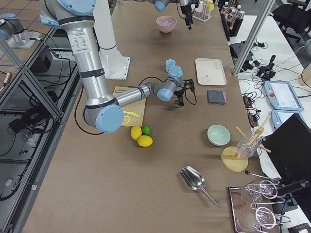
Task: Put ice and cherries in cup
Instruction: 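Withdraw the left gripper toward the bowl while the right gripper moves toward the cherry, then lower the right gripper onto the dark cherry and grasp it by the stem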
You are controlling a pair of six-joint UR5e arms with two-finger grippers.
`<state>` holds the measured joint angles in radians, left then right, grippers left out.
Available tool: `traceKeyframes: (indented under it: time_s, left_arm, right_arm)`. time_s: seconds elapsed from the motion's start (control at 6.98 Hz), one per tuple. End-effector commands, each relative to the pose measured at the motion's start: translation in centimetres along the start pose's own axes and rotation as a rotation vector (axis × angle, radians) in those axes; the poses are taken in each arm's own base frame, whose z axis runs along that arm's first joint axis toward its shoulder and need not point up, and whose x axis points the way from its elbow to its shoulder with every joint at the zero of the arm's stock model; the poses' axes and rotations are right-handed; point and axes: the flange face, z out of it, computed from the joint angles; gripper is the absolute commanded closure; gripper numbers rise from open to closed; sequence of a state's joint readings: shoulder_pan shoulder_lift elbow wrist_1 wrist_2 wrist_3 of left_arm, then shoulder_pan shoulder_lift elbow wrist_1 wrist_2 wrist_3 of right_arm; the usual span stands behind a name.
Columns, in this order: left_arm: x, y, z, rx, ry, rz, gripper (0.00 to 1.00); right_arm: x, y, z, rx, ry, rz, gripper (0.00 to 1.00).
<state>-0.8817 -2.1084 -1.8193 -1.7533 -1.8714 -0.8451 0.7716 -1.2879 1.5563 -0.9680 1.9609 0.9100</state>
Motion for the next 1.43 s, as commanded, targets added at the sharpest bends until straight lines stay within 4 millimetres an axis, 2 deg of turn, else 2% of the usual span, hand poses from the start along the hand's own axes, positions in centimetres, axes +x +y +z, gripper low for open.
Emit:
traceKeyframes:
  time_s: [0.0,0.14,0.29,0.43,0.86,1.0,1.15,1.29]
  left_arm:
    - [0.1,0.0,-0.1,0.001,0.002,0.001,0.03]
    - [0.2,0.0,-0.1,0.002,0.003,0.002,0.03]
    - [0.1,0.1,-0.1,0.000,0.003,0.001,0.03]
    - [0.4,0.1,-0.4,0.005,0.009,0.005,0.03]
    - [0.7,0.2,-0.3,0.003,0.012,0.005,0.03]
    - [0.7,0.2,-0.4,0.004,0.014,0.005,0.03]
    - [0.7,0.2,-0.4,0.004,0.014,0.005,0.03]
    - [0.7,0.2,-0.4,0.004,0.014,0.005,0.03]
  right_arm:
    - [-0.3,0.4,0.1,-0.012,-0.001,0.000,0.11]
    - [-0.5,0.4,0.1,-0.012,-0.003,0.000,0.50]
    - [-0.4,0.4,0.0,-0.011,-0.005,-0.001,0.84]
    - [-0.3,0.4,0.0,-0.010,-0.002,-0.001,1.00]
    - [-0.6,0.4,-0.1,-0.012,-0.009,-0.004,1.00]
    - [-0.9,-0.1,-1.1,0.001,-0.016,-0.003,1.00]
    - [-0.8,-1.0,-2.9,-0.007,-0.037,0.011,1.00]
    - [-1.2,-2.2,-6.0,-0.019,-0.059,0.032,1.00]
